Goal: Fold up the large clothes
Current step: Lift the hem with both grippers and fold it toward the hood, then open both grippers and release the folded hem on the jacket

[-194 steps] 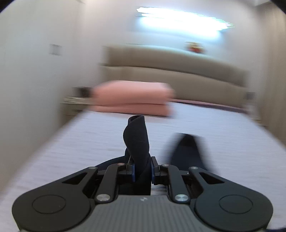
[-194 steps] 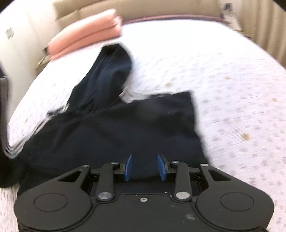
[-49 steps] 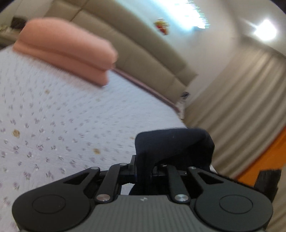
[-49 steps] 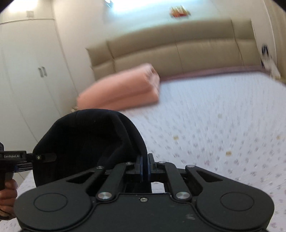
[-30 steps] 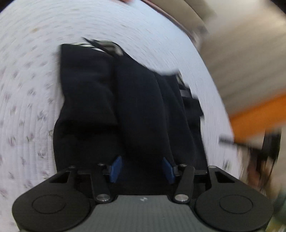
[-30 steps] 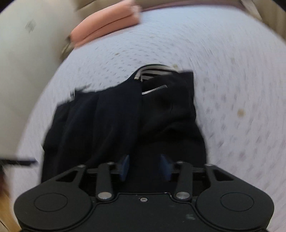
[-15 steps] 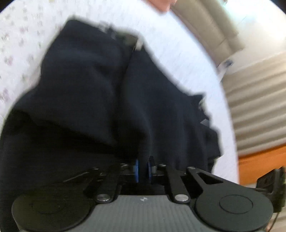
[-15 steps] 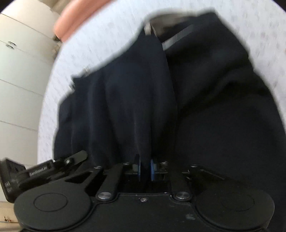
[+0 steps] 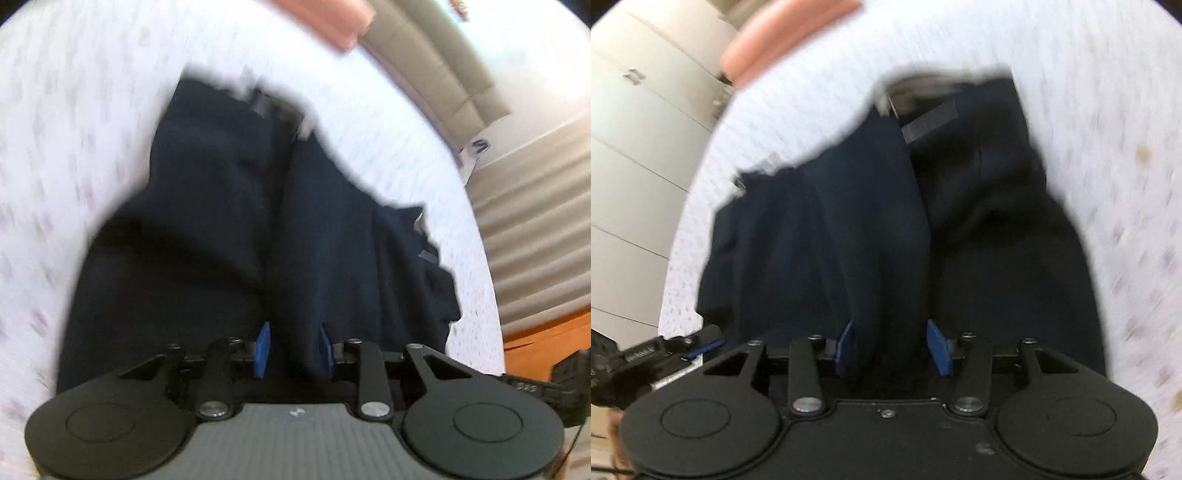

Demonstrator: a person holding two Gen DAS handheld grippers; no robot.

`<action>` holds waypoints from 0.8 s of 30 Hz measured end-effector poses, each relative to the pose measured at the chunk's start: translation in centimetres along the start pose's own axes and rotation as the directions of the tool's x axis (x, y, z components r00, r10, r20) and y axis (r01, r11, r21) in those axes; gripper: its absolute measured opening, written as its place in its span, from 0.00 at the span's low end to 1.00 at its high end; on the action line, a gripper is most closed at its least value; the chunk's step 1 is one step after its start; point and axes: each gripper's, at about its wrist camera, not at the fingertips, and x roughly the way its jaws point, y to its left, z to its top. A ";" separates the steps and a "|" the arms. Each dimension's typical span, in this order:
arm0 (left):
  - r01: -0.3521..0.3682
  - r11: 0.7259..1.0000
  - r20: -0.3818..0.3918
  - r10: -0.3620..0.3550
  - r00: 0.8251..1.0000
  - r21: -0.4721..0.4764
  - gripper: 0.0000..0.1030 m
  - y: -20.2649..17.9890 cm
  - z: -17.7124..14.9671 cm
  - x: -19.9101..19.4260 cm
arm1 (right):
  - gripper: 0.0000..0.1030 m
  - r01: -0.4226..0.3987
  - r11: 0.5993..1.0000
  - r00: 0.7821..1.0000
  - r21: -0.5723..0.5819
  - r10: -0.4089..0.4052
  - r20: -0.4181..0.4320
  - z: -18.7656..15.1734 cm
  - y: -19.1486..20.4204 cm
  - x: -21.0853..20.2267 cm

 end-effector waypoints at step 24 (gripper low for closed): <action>0.137 0.941 -0.075 -0.120 0.990 0.310 0.19 -2.5 -6.1 -2.0 | 0.35 0.146 0.975 0.974 -0.165 -0.113 0.199 -9.5 6.4 -0.7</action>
